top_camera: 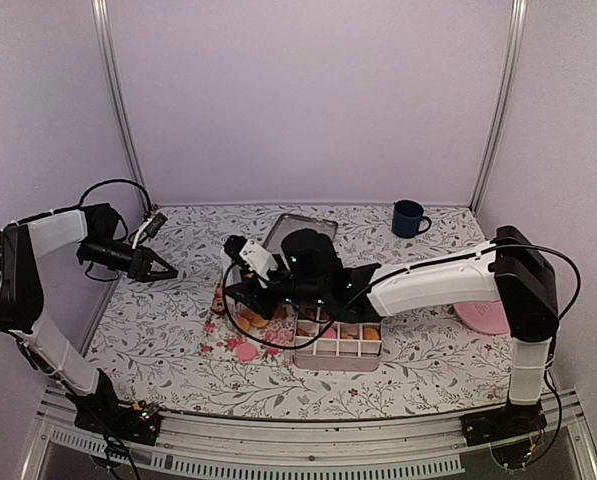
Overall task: Pack the cookies
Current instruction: Pick up the fake cookies from the plate, then place the fake cookies in the empty pocket of the box.
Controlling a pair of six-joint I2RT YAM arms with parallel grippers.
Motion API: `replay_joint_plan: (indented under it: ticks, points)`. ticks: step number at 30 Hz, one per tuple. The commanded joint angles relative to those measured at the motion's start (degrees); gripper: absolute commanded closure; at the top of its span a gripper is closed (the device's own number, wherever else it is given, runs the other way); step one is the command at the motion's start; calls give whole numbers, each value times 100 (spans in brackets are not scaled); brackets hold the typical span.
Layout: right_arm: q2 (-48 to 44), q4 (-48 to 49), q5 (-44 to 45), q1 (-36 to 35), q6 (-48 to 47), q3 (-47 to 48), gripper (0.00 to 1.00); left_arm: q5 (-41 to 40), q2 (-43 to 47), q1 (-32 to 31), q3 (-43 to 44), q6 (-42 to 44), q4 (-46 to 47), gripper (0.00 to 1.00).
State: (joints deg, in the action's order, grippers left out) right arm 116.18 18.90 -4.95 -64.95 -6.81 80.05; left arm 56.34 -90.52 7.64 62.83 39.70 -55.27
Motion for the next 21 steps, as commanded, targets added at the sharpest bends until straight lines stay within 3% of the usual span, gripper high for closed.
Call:
replay_joint_plan:
  ticks: [1, 13, 21]
  points:
    - [-1099, 224, 149, 130, 137, -319, 72, 110, -27, 51, -23, 116, -89, 46]
    - [-3215, -242, 533, 154, 666, -2372, 71, 181, -70, 49, 1, 169, -121, 46]
    - [-3664, -421, 549, 154, 1149, -2869, 71, 220, -80, 52, 28, 160, -143, 46]
